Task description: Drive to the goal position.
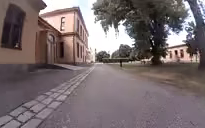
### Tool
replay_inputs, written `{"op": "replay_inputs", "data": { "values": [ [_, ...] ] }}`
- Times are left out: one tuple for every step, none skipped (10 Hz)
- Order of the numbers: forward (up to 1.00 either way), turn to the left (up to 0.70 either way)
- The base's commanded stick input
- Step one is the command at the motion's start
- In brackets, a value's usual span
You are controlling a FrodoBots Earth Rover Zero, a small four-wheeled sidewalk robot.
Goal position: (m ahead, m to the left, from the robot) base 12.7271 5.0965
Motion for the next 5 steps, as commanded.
{"op": "replay_inputs", "data": {
  "values": [
    [0.85, 0.01],
    [0.85, 0.01],
    [0.85, 0.01],
    [0.85, 0.01],
    [0.85, 0.01]
  ]
}}
